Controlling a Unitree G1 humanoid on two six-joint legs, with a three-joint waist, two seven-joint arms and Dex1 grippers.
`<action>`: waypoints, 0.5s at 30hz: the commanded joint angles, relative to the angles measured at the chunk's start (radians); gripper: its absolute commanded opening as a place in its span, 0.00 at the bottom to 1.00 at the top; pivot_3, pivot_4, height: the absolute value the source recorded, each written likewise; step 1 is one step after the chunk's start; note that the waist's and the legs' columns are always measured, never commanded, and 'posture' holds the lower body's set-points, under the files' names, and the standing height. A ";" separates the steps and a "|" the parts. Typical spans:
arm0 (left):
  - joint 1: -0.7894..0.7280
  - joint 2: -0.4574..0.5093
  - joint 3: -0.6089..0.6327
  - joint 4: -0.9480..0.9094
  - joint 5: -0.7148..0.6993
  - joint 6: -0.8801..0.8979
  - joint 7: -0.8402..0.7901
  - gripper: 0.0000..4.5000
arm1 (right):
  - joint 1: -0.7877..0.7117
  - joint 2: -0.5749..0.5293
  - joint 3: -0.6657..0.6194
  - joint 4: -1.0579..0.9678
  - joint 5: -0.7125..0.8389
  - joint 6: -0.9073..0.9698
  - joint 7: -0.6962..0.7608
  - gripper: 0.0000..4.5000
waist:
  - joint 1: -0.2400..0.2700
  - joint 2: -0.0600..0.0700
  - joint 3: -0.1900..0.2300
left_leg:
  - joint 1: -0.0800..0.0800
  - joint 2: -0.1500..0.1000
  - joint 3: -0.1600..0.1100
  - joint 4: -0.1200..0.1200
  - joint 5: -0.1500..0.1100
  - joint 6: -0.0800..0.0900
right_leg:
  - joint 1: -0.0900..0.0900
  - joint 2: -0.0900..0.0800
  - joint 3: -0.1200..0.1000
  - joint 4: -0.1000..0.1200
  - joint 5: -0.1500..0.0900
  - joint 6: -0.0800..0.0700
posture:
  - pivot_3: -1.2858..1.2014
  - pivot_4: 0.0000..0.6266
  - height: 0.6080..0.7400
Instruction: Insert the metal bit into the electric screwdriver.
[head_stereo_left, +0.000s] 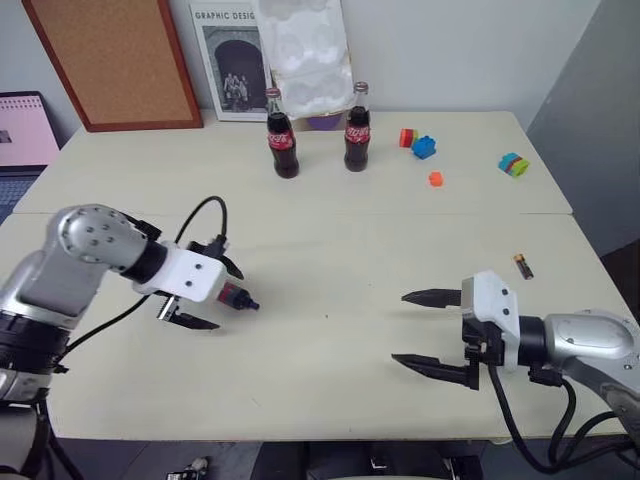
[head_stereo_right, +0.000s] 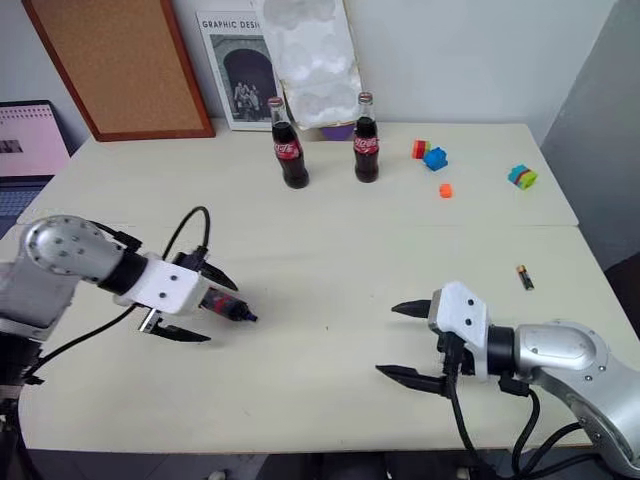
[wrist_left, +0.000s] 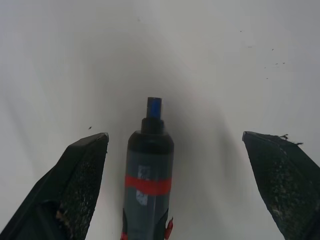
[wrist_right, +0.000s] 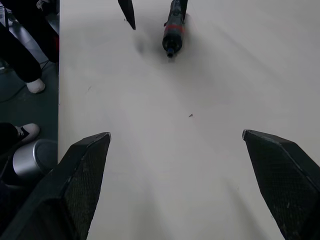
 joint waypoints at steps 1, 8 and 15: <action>-0.049 -0.018 -0.020 0.029 0.053 -0.026 0.010 1.00 | 0.005 0.003 -0.003 -0.048 0.011 0.000 -0.023 0.99 | 0.000 0.000 0.000 | 0.000 0.000 0.000 0.000 0.000 0.000 | 0.000 0.000 0.000 0.000 0.000 0.000 | 0.52 0.24 1.00; -0.079 -0.048 -0.046 0.072 0.111 -0.026 0.026 1.00 | 0.034 -0.001 -0.015 -0.074 0.025 0.004 -0.048 0.99 | 0.000 0.000 0.000 | 0.000 0.000 -0.001 0.000 0.000 0.000 | 0.000 0.003 0.000 0.000 0.000 0.000 | 0.52 0.24 1.00; -0.067 -0.048 -0.057 0.094 0.156 -0.062 0.043 1.00 | 0.054 -0.008 -0.023 -0.083 0.028 -0.003 -0.059 0.99 | -0.001 0.000 0.000 | 0.000 0.000 -0.001 0.000 0.000 0.000 | 0.000 0.003 0.000 0.001 0.000 0.000 | 0.52 0.24 1.00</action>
